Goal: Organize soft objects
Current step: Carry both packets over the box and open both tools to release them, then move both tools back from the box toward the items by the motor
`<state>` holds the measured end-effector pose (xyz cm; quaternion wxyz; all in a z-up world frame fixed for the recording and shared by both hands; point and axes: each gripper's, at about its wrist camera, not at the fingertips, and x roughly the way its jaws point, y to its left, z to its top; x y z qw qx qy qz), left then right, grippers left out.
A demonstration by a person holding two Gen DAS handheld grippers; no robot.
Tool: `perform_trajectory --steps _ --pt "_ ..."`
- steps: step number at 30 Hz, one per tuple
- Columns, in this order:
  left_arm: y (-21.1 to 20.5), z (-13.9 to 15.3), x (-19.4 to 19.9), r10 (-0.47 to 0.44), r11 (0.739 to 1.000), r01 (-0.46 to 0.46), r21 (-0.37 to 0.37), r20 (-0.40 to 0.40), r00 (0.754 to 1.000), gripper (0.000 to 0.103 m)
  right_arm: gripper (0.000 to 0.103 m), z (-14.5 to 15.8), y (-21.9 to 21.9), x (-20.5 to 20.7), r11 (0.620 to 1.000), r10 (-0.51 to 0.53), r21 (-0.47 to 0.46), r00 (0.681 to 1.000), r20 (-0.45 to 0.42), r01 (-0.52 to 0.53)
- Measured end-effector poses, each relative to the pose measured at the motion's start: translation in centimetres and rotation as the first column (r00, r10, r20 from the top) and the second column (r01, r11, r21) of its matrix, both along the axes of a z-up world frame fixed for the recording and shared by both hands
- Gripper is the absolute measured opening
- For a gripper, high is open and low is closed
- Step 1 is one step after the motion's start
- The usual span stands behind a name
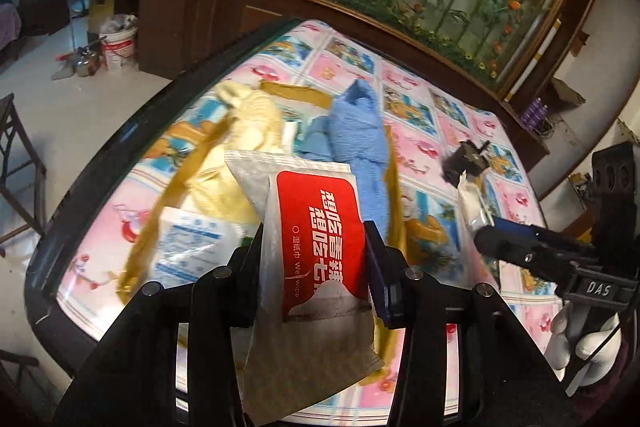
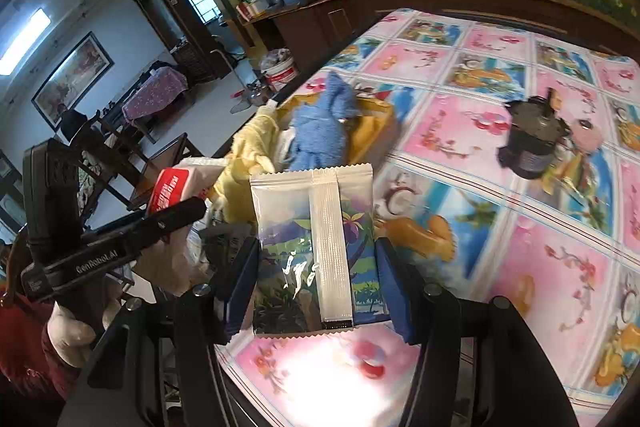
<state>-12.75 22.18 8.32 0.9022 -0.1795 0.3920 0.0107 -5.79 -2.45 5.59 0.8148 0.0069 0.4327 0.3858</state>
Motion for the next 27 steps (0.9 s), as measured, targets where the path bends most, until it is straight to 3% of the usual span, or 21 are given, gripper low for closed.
perform_trajectory --steps 4,6,13,17,21,27 --pt "2.1 -2.5 0.4 0.059 0.997 -0.054 0.060 -0.076 0.995 0.045 0.058 -0.3 5.5 1.7 0.999 0.035 -0.025 0.999 -0.018 -0.035" --pt "2.9 -3.2 0.3 0.069 0.997 -0.066 0.036 -0.091 0.993 0.045 0.058 -0.7 7.8 2.7 0.998 0.036 -0.045 0.999 -0.022 -0.037" --pt "3.9 -2.8 -0.9 0.048 0.999 -0.049 -0.022 -0.024 0.999 0.059 0.062 -3.0 12.9 5.5 0.986 -0.003 -0.166 1.000 -0.011 0.001" --pt "4.1 -2.2 -1.4 0.046 0.998 -0.046 -0.041 0.002 0.999 0.059 0.063 -3.1 12.7 5.7 0.989 -0.021 -0.144 1.000 -0.016 0.019" --pt "3.7 -1.5 -1.6 0.062 0.998 -0.061 -0.021 0.008 0.998 0.059 0.066 -1.0 11.1 4.6 0.996 -0.035 -0.080 0.999 0.018 0.036" --pt "0.9 0.8 -2.7 0.117 0.982 -0.124 0.139 0.057 0.991 0.059 0.070 2.3 5.5 1.9 0.993 -0.115 0.029 0.988 0.106 0.113"
